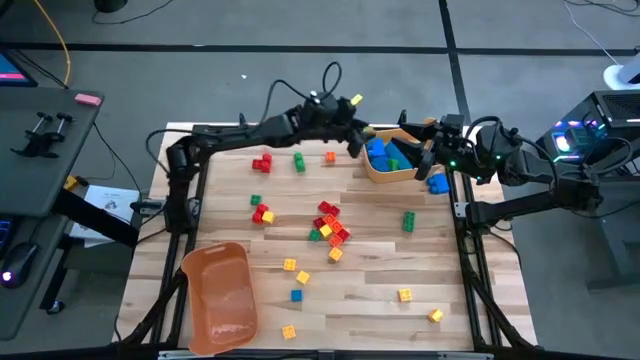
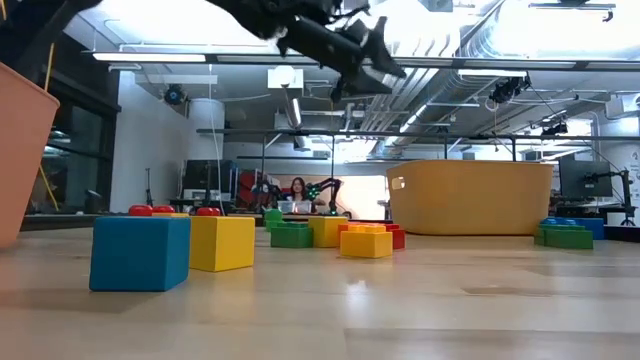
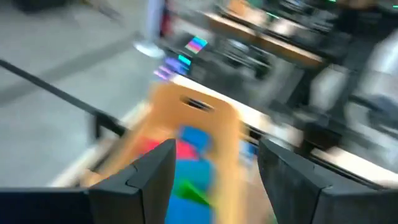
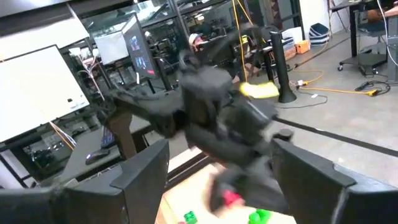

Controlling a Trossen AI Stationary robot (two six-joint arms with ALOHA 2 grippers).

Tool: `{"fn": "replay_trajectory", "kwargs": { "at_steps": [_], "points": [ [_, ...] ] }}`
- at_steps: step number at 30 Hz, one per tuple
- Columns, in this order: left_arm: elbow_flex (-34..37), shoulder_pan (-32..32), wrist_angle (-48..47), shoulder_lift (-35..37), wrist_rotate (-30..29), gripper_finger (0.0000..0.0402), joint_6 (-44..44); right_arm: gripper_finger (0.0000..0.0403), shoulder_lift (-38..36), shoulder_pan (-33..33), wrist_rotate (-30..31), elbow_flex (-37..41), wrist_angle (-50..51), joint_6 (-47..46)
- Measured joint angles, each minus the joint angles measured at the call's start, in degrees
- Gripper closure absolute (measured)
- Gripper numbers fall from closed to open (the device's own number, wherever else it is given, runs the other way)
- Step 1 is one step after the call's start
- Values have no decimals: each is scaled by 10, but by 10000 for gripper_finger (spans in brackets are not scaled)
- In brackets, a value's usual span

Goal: Sort blocks by size
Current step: Adjust the orange bin

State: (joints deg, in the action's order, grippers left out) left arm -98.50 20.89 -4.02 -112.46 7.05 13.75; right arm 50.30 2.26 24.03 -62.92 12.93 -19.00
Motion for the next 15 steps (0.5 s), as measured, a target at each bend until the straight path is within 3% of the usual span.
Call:
{"fn": "replay_trajectory", "kwargs": {
  "at_steps": [3,6,9,12,15],
  "points": [
    [8,-9,-81,50,98,190,19,128,0,0,-5,0,8,0],
    [68,-51,-123,110,90,193,27,128,0,0,-5,0,20,0],
    [165,-119,-101,186,-7,198,57,128,0,0,-5,0,38,-2],
    [276,-198,-47,276,-119,205,130,128,0,0,-6,0,60,-4],
    [372,-290,-55,345,-224,220,221,128,2,0,-6,0,75,-4]
  ]
}}
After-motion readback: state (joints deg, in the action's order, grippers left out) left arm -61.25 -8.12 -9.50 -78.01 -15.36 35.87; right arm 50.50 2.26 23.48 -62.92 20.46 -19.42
